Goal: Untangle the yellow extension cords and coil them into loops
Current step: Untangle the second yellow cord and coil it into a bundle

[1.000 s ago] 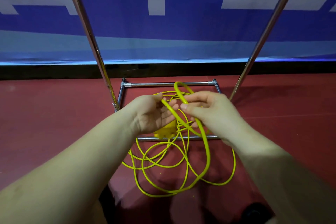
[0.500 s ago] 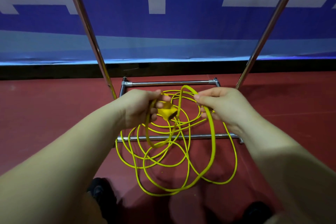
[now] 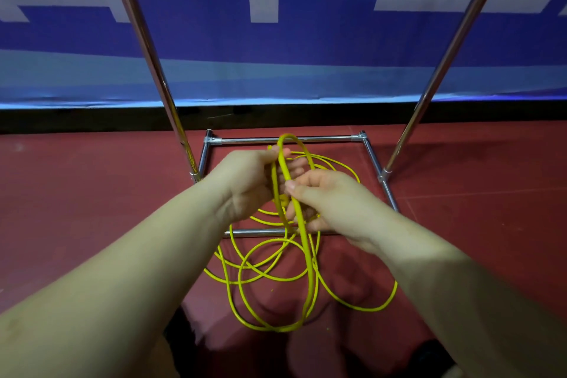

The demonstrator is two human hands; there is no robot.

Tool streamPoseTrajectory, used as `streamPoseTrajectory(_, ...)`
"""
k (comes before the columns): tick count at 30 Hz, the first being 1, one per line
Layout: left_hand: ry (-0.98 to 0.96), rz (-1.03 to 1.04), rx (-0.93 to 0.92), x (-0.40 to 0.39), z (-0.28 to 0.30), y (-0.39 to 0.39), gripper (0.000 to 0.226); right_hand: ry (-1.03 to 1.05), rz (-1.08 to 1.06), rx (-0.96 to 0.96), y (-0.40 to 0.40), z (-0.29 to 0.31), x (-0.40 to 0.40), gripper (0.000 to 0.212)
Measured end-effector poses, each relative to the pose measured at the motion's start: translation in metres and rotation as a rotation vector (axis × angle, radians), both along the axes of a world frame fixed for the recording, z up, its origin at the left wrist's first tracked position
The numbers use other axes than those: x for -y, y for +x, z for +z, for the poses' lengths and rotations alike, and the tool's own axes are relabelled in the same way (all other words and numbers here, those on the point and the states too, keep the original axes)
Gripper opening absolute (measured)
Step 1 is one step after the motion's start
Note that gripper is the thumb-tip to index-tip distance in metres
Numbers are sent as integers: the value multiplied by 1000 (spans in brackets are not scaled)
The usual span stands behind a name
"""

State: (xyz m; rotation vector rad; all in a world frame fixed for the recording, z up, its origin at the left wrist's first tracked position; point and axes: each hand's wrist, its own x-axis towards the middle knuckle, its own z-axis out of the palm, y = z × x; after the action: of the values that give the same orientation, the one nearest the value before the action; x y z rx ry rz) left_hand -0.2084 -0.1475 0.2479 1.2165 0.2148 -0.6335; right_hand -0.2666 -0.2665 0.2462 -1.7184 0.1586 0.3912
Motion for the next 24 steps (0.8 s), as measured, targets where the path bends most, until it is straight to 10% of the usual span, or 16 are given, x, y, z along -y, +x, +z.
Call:
streamPoseTrajectory(6,-99,138,38,-29,6,25,29,-258,318,-18,-9,-5,7,7)
streamPoseTrajectory(13,-5,140,42,-48,6,36,32,-229,-83,352,-1,-5,19,25)
streamPoseTrajectory(24,40,-93,19,-33,-2,21,32,-173,-69,410,4,-6,13,19)
